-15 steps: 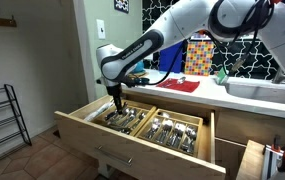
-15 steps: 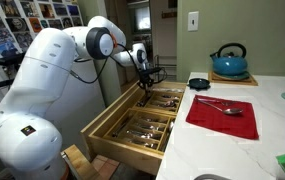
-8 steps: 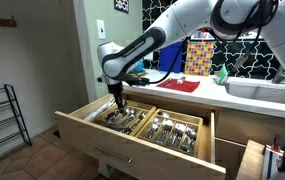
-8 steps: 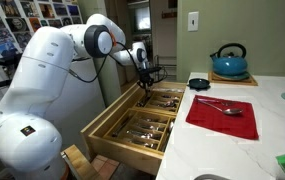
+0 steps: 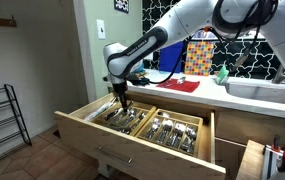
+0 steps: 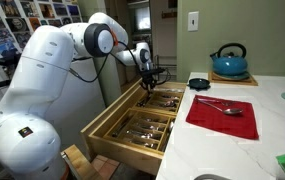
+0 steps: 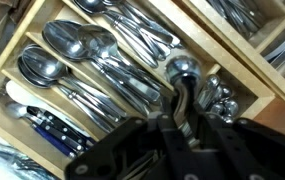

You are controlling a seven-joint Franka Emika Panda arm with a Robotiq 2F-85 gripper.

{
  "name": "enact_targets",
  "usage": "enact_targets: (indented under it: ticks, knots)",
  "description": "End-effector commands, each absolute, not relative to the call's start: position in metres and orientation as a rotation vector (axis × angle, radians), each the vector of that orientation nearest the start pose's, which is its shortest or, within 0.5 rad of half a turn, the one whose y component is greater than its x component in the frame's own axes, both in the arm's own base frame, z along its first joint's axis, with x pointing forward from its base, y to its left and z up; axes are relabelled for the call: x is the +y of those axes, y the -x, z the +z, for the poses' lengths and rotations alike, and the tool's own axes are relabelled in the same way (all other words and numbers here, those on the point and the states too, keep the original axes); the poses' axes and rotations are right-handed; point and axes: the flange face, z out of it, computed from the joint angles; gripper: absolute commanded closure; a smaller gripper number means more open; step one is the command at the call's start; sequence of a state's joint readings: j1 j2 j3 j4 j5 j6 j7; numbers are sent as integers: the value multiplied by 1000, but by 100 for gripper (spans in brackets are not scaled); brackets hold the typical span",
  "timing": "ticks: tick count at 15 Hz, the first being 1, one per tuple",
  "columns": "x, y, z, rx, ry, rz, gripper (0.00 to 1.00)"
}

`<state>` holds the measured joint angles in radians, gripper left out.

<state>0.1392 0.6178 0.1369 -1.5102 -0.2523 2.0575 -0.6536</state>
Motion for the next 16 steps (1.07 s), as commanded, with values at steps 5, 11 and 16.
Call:
enact_targets:
  ticks: [5,11,16]
  knots:
    - [128,-677,286,-1415,2859,137,94]
    - [134,-675,275,-1467,2781,135,94]
    - [149,-673,267,-1659,2676,123,52]
